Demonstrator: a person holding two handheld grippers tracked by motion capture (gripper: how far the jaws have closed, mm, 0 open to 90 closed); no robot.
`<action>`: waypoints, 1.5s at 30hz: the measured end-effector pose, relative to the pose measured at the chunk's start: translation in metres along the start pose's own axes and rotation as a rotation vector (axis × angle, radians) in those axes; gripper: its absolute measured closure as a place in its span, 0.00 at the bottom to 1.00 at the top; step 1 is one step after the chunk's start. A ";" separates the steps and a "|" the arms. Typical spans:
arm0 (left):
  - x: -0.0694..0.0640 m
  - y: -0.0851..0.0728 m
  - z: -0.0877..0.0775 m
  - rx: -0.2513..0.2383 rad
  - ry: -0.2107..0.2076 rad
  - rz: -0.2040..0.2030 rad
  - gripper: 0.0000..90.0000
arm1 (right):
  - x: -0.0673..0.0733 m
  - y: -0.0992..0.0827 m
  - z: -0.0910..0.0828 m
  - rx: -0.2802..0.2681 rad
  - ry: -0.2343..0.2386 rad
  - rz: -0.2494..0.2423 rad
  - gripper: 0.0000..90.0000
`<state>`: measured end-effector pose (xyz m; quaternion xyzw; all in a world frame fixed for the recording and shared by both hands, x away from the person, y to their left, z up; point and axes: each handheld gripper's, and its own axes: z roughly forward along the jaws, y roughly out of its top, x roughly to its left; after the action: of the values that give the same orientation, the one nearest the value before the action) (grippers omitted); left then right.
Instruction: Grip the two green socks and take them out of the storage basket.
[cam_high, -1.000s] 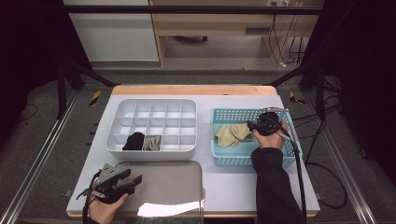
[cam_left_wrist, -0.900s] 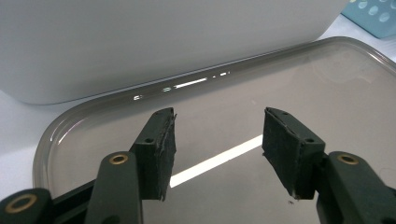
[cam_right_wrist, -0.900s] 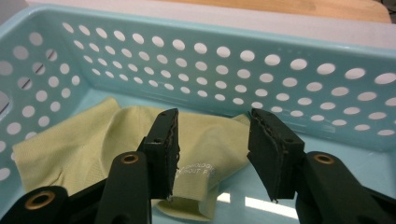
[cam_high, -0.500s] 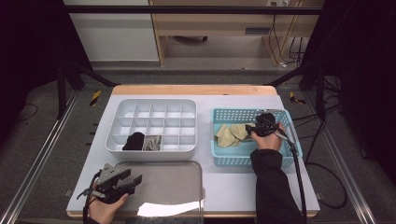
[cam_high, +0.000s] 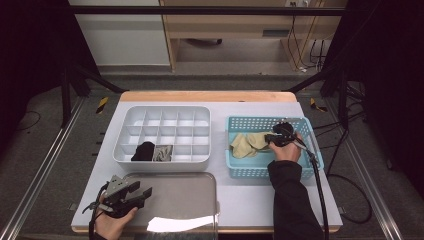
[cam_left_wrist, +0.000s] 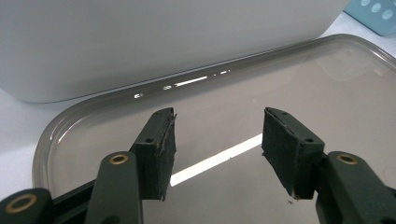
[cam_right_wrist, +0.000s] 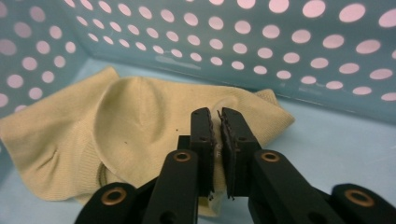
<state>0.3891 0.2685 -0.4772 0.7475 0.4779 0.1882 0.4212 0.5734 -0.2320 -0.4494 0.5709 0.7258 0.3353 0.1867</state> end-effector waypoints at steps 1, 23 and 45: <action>0.000 0.000 0.000 0.000 0.000 0.000 0.48 | 0.000 0.000 0.000 0.000 0.000 0.000 0.95; -0.001 0.000 0.001 0.007 0.000 -0.001 0.48 | 0.009 0.015 -0.057 -0.235 0.110 -0.023 0.97; -0.001 0.000 0.001 0.013 -0.003 -0.004 0.49 | 0.037 -0.001 -0.126 -0.402 0.235 -0.129 0.97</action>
<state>0.3892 0.2669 -0.4775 0.7495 0.4800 0.1833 0.4175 0.4801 -0.2315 -0.3573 0.4319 0.6962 0.5246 0.2315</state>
